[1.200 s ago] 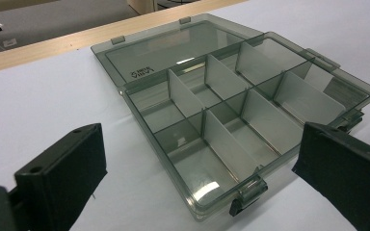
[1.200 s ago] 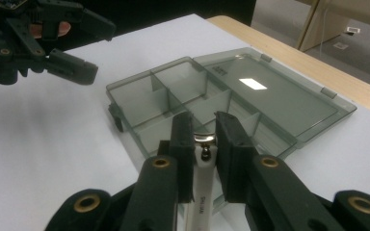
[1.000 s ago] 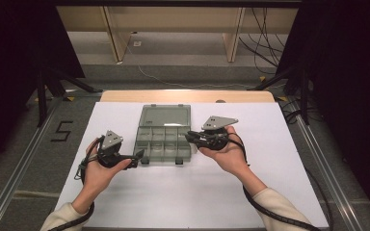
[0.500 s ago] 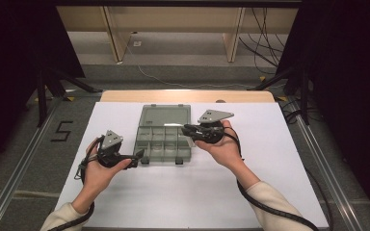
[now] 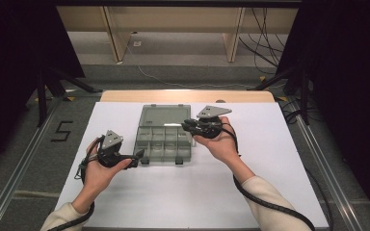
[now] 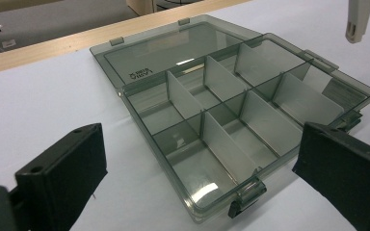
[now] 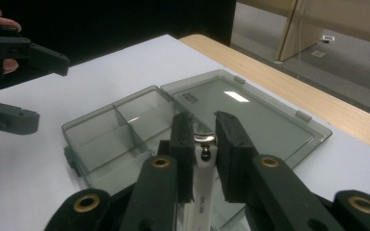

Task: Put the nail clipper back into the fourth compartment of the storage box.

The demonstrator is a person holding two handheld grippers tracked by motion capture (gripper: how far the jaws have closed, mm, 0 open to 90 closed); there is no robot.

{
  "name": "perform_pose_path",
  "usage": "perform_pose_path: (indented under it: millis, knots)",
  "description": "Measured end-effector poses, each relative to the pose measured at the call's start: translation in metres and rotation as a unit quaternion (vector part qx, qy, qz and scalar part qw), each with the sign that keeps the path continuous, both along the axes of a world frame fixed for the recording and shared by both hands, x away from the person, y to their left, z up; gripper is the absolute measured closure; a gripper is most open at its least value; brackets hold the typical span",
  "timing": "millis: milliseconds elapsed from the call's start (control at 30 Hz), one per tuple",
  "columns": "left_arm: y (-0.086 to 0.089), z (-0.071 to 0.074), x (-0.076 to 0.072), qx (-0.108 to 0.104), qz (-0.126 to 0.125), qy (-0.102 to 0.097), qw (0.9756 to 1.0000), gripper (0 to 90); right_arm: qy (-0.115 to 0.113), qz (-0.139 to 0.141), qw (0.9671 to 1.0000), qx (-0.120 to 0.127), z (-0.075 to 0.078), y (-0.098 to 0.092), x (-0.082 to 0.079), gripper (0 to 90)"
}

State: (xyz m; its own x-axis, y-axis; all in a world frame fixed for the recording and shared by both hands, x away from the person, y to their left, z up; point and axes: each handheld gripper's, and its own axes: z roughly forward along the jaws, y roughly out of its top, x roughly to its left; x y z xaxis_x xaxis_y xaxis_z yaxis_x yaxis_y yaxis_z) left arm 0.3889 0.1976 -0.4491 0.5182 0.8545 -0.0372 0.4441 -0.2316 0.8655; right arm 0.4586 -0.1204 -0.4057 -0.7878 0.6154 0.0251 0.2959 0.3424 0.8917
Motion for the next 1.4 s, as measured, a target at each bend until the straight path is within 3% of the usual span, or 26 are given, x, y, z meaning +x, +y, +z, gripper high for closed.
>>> perform_pose_path:
  millis: [500, 1400]
  knots:
    - [0.0, 0.0, 0.0, -0.001, -0.001, 0.0, 1.0, 2.7, -0.004, -0.019, 0.9998, -0.005, -0.008, 0.006, 0.017, 79.1]
    - [0.0, -0.001, 0.0, 0.0, -0.001, 0.001, 1.0, 2.8, 0.005, -0.032, 0.999, -0.031, -0.031, 0.019, 0.032, 79.0]
